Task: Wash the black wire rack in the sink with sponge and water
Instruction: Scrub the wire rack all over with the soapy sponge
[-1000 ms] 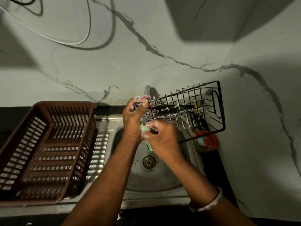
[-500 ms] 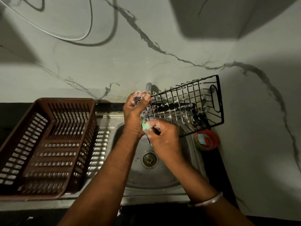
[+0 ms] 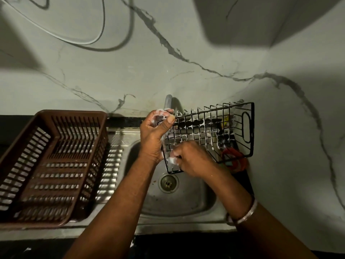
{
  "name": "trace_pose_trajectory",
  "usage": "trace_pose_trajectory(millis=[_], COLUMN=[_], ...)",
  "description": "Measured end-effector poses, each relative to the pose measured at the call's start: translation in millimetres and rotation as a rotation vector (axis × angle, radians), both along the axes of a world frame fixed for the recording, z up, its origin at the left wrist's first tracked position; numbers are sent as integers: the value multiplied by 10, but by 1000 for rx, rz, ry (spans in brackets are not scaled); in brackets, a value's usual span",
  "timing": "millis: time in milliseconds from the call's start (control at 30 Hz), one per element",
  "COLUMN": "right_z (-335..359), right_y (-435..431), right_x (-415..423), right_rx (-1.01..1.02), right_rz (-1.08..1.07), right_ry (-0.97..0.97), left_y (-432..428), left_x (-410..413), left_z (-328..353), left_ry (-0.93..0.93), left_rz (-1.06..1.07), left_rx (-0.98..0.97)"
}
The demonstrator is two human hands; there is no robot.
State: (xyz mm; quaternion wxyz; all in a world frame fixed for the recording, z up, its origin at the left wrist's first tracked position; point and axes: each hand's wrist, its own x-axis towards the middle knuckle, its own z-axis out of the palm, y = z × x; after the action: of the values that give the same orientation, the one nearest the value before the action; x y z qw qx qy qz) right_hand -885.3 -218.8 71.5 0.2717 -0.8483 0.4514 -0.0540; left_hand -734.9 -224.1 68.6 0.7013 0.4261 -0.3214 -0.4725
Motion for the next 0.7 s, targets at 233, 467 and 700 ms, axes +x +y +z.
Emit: trace_pose_trajectory(millis=[233,467,700], right_z=[-28,-41,76], right_y=[-9,-74,-105], right_x=[16,35,-142], right_rx=[-68,-33,238], right_rz=[59,-19,48], right_ry=[35,-96,-193], left_y=[5,7,14], left_x=[-10,39,98], left_z=[60,17,-4], left_ry=[-16,-43,-115], left_rz=[-19,-32,-19], left_rx=[-8,-1,9])
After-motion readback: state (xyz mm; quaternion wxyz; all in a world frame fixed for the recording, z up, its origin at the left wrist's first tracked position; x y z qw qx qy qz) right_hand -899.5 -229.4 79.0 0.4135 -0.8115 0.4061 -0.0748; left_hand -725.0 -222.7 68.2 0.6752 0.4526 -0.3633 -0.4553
